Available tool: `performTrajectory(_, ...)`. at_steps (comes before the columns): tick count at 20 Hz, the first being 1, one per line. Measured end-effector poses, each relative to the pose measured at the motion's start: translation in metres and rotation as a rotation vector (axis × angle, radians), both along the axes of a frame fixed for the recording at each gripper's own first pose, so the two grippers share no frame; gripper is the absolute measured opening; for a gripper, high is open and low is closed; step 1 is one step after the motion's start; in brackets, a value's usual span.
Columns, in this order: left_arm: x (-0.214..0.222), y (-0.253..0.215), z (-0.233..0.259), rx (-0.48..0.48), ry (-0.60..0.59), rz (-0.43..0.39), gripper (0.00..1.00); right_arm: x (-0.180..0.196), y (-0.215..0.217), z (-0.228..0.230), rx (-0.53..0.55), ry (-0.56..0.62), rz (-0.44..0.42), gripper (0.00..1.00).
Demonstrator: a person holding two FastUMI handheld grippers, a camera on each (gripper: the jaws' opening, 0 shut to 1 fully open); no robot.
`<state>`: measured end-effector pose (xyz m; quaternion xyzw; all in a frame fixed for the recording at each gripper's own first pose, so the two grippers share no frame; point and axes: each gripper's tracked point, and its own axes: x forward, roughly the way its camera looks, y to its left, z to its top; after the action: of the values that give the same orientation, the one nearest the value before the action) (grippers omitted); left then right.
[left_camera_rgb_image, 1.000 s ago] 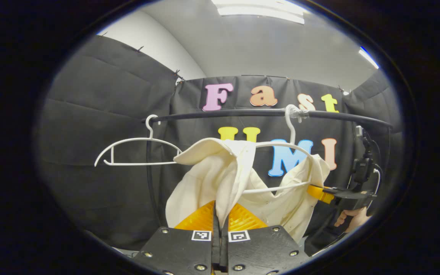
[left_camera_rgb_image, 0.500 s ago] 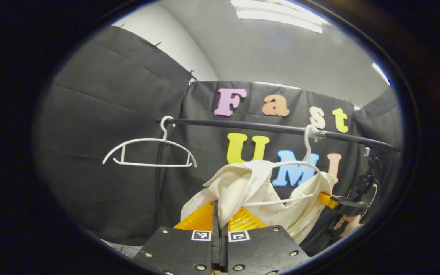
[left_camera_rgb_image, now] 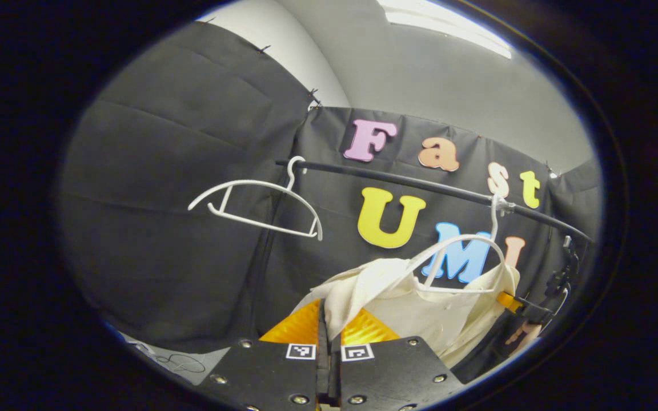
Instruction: Grasp the clothes on the hanger with both hands and then place them into the laundry hamper below.
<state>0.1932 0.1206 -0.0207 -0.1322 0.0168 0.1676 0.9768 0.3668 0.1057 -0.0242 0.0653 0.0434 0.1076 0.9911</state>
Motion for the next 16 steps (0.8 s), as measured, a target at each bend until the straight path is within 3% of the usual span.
performTrajectory(7,0.018,-0.015,-0.027,-0.015,0.063,-0.057,0.01,0.024,-0.024,-0.014,-0.013,0.015,-0.067,0.02)
performTrajectory(8,0.021,-0.017,-0.029,-0.006,0.065,-0.064,0.01,0.025,-0.026,-0.017,-0.041,0.008,-0.078,0.06)
performTrajectory(12,0.034,-0.035,-0.048,0.004,0.099,-0.101,0.0,0.03,-0.031,-0.032,-0.12,0.016,-0.083,0.0)
performTrajectory(16,0.051,-0.057,-0.072,0.006,0.143,-0.131,0.0,0.038,-0.037,-0.046,-0.2,0.01,-0.09,0.02)
